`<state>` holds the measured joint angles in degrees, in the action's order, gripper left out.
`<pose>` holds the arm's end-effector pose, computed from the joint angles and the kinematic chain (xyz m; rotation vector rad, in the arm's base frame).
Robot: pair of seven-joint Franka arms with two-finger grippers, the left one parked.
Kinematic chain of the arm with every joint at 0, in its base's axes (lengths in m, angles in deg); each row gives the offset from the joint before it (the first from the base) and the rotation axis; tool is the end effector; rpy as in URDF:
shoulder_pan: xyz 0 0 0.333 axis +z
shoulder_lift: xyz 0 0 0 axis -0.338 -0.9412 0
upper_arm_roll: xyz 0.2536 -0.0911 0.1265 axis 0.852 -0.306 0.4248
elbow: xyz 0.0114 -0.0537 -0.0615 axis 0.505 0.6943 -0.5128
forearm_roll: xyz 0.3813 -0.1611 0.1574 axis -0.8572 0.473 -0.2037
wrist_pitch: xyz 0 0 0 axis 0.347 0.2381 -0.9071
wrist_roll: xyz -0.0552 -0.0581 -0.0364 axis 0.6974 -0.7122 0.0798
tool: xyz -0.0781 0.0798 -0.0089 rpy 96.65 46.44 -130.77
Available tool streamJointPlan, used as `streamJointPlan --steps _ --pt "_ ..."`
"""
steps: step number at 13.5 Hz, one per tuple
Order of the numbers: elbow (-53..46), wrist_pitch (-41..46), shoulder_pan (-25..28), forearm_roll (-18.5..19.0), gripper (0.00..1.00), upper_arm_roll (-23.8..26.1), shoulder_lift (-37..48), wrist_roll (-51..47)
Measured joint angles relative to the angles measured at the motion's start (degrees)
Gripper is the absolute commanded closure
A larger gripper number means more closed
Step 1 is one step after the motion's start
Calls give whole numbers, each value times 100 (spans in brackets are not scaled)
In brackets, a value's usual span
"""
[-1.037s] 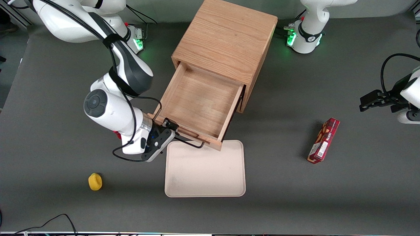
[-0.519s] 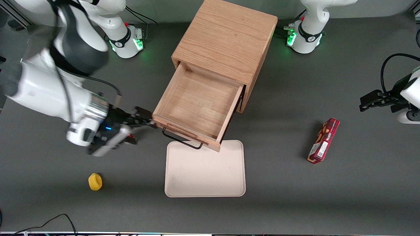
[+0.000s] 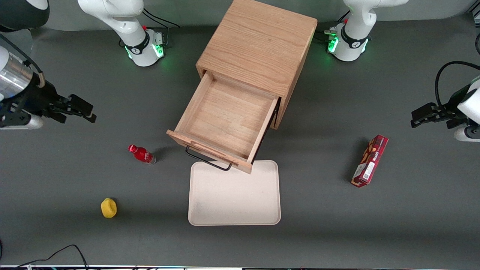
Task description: Open upper drawer
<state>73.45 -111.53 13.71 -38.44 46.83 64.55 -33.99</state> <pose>0.6098 0.0708 0.6093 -3.0884 0.1517 -0.0927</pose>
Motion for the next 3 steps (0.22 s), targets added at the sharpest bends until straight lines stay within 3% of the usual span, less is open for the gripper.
streamJointPlan --steps 3 --pt "136 2 -99 41 0 0 167 -32"
